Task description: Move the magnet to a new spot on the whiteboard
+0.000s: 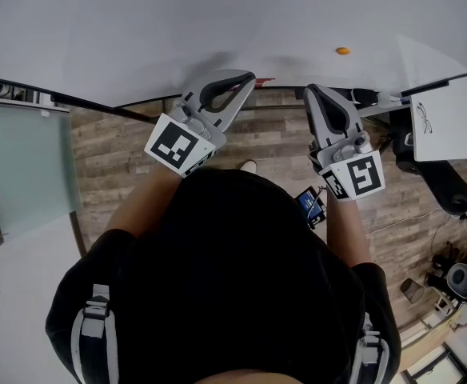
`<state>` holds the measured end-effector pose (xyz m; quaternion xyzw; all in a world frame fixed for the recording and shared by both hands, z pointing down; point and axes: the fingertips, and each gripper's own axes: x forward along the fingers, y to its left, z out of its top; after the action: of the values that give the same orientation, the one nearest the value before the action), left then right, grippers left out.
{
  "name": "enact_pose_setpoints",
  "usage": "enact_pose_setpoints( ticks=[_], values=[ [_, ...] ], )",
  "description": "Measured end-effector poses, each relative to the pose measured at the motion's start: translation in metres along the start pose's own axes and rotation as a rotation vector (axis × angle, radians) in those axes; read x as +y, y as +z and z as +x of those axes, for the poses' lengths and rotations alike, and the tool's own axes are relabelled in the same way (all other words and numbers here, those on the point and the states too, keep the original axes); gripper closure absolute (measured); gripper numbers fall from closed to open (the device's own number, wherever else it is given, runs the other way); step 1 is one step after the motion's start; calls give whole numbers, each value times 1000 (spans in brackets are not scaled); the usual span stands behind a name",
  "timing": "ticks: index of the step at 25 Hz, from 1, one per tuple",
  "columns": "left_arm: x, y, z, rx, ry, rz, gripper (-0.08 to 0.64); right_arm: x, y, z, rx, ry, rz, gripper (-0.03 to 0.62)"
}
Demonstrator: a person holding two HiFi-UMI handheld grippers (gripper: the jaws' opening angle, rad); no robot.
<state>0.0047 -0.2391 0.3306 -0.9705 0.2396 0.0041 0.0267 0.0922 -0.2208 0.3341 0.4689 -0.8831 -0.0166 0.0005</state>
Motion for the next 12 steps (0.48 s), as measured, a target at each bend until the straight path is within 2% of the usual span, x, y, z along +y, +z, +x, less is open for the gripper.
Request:
enact_pose_setpoints(
  ticks=[12],
  values=[
    [5,-4,0,3,12,1,557,-4,-3,2,-6,-7,16,592]
  ],
)
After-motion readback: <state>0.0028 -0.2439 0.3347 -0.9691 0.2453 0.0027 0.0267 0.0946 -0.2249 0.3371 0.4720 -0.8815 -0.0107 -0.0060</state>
